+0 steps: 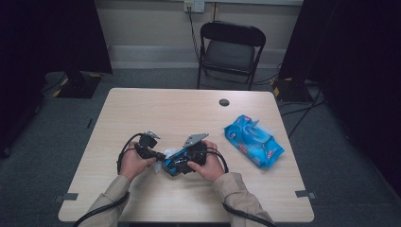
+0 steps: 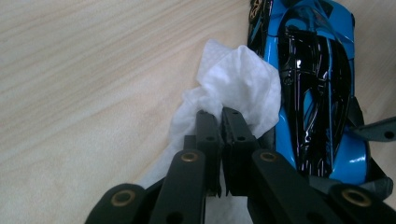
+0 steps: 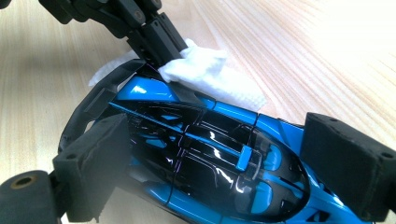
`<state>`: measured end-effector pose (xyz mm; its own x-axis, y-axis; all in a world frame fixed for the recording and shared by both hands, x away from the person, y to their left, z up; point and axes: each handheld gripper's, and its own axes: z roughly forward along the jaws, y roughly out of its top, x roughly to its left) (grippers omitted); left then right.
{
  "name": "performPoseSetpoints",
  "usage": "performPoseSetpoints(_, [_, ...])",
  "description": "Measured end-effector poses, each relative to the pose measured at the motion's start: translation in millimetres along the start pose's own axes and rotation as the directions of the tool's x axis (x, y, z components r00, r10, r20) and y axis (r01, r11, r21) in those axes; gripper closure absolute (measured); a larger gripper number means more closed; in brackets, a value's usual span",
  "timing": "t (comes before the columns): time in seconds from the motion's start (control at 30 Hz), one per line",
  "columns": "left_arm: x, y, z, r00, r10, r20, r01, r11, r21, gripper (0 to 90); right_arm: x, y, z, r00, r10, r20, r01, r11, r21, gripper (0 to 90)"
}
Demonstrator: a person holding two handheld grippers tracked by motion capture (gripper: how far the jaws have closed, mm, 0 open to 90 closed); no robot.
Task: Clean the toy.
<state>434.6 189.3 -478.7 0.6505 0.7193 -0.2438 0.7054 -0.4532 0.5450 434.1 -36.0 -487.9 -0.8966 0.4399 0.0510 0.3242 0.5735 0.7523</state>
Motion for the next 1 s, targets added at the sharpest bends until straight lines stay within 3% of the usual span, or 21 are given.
performPoseSetpoints(0.43, [4.1,-14.5,-10.4,0.9997,-0.020,0.015,0.020,0.9998,-0.002,86.8,-0.1,0.0,0.1,1.0000,-0.003,0.001,0.003,1.0000,-0.001,7.9])
performPoseSetpoints(0.63, [7.5,-18.1,-17.3,0.9995,-0.031,0.001,0.031,0.9995,0.002,86.8,-0.3,-0.1,-0.2,1.0000,-0.002,0.001,0.002,1.0000,0.000,7.9])
performPoseSetpoints(1.0, [17.3,-7.2,-31.4,0.9983,-0.039,-0.043,0.037,0.9983,-0.046,86.8,-0.5,-0.4,-0.2,1.0000,0.000,0.001,0.000,1.0000,-0.003,7.9])
